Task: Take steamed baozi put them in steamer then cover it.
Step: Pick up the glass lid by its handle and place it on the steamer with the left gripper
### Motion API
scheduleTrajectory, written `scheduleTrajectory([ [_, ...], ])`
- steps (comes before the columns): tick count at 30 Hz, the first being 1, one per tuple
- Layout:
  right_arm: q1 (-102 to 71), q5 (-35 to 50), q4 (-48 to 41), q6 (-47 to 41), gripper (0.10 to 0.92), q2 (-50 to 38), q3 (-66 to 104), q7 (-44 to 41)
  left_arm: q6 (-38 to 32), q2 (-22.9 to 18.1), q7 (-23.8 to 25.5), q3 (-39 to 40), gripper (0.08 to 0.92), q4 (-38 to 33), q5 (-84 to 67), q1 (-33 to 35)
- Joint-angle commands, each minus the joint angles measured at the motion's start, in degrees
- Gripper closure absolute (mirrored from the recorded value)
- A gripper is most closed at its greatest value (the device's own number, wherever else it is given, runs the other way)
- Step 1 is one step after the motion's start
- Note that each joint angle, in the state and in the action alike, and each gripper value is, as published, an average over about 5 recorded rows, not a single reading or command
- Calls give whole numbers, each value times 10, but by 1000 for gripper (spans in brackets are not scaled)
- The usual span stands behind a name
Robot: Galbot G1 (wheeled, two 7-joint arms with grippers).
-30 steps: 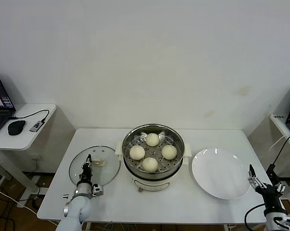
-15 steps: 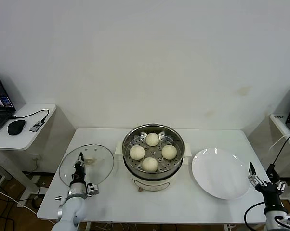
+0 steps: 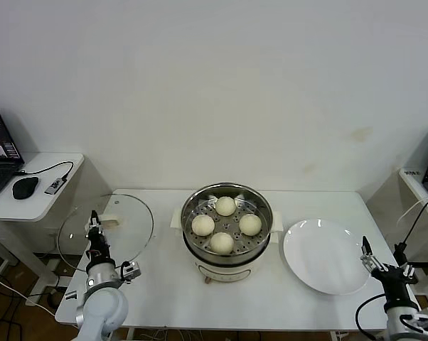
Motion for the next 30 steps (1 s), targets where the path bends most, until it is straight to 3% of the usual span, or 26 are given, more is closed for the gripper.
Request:
scheduleTrajectory([
  [1,2,-14,4,-13,203,3,4,2,107,-12,120,75,864,-147,80,-11],
  [16,3,-40,-6,-13,203,21,10,1,107,-136,193,209,864,-89,164,-107],
  [30,11,-48,-19,-13,203,30,8,0,107,-188,203,301,864,0,160,-176],
])
